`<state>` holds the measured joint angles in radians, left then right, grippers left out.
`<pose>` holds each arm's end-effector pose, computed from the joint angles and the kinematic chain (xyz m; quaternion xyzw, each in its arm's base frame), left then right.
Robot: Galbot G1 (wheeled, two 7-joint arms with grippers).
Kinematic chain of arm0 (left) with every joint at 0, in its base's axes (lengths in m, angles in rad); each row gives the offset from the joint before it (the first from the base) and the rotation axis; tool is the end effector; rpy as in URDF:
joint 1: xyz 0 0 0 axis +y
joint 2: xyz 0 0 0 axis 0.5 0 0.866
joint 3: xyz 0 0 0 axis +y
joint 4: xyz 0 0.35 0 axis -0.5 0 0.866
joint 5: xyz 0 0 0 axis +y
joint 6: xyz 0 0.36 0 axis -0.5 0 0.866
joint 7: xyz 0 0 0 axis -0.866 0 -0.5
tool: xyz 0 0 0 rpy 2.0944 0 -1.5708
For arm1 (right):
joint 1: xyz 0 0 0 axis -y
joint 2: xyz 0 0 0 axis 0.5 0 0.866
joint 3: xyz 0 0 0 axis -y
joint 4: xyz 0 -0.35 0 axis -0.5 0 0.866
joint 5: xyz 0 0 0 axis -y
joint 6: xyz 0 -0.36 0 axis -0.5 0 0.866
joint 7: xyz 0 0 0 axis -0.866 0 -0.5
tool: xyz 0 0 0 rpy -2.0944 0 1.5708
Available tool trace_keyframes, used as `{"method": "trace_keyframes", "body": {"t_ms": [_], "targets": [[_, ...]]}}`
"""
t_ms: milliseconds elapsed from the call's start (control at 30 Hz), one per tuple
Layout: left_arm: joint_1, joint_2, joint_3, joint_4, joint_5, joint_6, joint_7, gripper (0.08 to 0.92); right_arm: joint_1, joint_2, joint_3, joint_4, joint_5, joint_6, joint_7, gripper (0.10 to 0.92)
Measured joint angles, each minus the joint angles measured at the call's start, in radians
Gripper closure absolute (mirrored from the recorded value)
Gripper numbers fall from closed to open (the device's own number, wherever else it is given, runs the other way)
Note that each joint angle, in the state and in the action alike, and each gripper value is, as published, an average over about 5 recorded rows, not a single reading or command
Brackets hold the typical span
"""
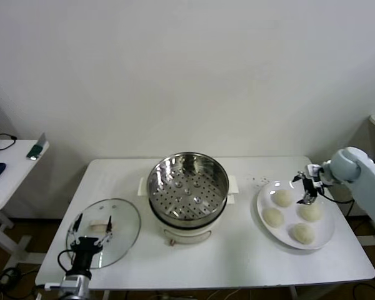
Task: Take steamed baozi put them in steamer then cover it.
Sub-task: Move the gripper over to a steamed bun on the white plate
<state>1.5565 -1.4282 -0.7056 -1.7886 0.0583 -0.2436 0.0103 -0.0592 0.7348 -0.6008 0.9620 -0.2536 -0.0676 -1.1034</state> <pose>0.1748 0.1017 -0.3959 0.0345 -0.9903 -0.1329 0.0201 0.5463 -0.2339 -0.2074 0.4426 -0.5696 0.5448 0.4276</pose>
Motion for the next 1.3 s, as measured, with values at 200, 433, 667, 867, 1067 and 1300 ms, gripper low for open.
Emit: {"method": "trace_keyframes", "body": {"t_ms": [200,433,667,867,1067,1300], "targets": [[-0.011,-0.003,-0.008,0.003,-0.005,0.01,-0.001,0.177,0.052,0.078,-0.068,-0.109,-0.025,0.021,-0.006,0.203],[-0.013,0.001,-0.015,0.009,-0.009,0.012,-0.002,0.177,0.075,0.154,-0.101,-0.212,-0.045,0.04,-0.012,0.203],[-0.012,0.007,-0.022,0.017,-0.013,0.012,-0.002,0.177,0.088,0.19,-0.136,-0.258,-0.038,0.044,-0.023,0.203],[-0.011,0.01,-0.026,0.017,-0.013,0.012,-0.002,0.177,0.093,0.214,-0.16,-0.291,-0.034,0.05,-0.03,0.203],[-0.008,0.011,-0.028,0.021,-0.013,0.01,-0.002,0.177,0.096,0.234,-0.167,-0.319,-0.037,0.059,-0.034,0.234],[-0.004,0.013,-0.031,0.022,-0.013,0.008,-0.004,0.177,0.103,0.245,-0.17,-0.336,-0.041,0.07,-0.037,0.309]]}}
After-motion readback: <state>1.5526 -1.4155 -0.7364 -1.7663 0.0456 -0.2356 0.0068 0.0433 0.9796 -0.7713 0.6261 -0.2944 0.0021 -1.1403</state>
